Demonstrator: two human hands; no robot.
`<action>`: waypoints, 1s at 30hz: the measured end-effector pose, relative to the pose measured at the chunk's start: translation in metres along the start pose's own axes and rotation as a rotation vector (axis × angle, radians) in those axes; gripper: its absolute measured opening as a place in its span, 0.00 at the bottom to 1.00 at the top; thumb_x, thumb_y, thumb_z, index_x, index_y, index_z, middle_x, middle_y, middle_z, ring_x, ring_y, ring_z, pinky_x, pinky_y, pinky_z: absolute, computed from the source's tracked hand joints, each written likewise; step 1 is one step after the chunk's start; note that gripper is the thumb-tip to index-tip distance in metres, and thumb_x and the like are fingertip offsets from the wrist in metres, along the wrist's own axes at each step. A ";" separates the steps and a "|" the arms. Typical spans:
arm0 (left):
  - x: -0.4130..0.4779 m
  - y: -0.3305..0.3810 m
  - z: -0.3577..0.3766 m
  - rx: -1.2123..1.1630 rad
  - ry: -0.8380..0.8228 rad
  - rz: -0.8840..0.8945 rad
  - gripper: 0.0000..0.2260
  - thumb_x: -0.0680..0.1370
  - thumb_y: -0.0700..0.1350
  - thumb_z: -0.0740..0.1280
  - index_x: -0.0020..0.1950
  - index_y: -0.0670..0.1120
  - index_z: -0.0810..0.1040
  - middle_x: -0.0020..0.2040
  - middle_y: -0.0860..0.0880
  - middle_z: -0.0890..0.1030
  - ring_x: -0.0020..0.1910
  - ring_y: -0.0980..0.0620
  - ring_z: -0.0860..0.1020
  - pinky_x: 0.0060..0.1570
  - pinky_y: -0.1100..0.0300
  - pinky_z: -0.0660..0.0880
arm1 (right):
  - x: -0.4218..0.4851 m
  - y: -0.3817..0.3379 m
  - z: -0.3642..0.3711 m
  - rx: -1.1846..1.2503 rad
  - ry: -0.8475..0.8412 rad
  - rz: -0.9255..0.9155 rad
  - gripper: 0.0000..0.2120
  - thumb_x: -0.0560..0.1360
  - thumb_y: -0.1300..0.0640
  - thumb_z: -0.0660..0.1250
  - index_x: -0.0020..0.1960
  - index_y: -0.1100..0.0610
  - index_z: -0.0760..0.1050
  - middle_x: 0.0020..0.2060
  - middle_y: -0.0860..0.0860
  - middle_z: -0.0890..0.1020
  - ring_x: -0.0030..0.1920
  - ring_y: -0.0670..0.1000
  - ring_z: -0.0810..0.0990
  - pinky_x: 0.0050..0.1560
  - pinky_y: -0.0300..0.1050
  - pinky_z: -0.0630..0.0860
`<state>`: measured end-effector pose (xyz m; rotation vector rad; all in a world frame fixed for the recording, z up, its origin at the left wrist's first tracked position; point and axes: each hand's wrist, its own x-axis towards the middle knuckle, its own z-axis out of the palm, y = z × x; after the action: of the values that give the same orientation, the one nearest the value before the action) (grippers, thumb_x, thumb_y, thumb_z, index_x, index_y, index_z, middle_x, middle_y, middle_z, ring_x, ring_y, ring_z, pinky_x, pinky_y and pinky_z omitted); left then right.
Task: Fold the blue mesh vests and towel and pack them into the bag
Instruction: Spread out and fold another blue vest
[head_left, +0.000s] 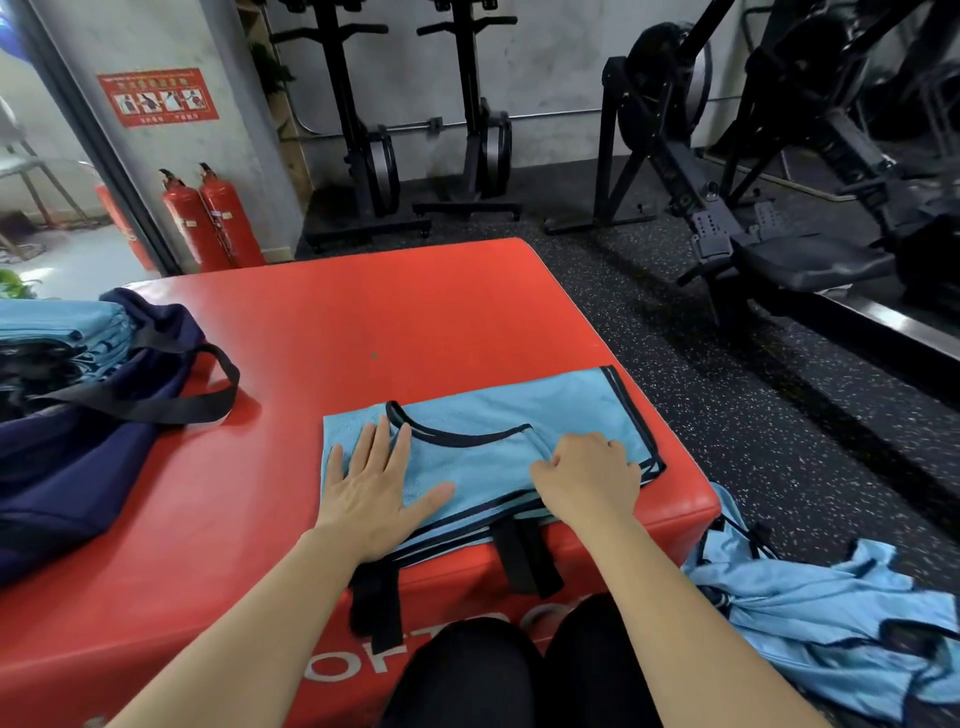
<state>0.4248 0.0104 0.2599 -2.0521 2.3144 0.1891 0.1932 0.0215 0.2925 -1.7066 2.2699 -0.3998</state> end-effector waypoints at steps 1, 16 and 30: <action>0.000 0.001 0.000 0.019 -0.010 -0.007 0.53 0.61 0.81 0.31 0.79 0.53 0.35 0.79 0.48 0.34 0.77 0.50 0.32 0.75 0.42 0.35 | 0.000 -0.001 0.001 0.009 0.001 0.010 0.13 0.74 0.48 0.61 0.52 0.55 0.74 0.54 0.51 0.76 0.59 0.56 0.71 0.56 0.51 0.67; 0.024 0.002 -0.042 -0.134 0.121 -0.032 0.46 0.65 0.75 0.29 0.80 0.56 0.44 0.81 0.50 0.44 0.79 0.52 0.41 0.75 0.44 0.38 | 0.036 0.032 -0.054 0.540 0.131 0.046 0.16 0.70 0.57 0.68 0.29 0.55 0.63 0.25 0.49 0.67 0.29 0.52 0.65 0.36 0.47 0.64; 0.016 0.034 -0.018 -0.044 0.013 0.083 0.54 0.58 0.76 0.19 0.80 0.55 0.42 0.80 0.52 0.39 0.77 0.55 0.34 0.74 0.46 0.31 | 0.057 0.095 -0.026 0.470 0.023 0.118 0.21 0.70 0.58 0.69 0.28 0.54 0.58 0.24 0.47 0.63 0.27 0.51 0.62 0.32 0.46 0.58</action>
<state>0.3905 -0.0037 0.2785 -1.9833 2.4272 0.2319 0.0842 -0.0067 0.2775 -1.3292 2.0630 -0.8498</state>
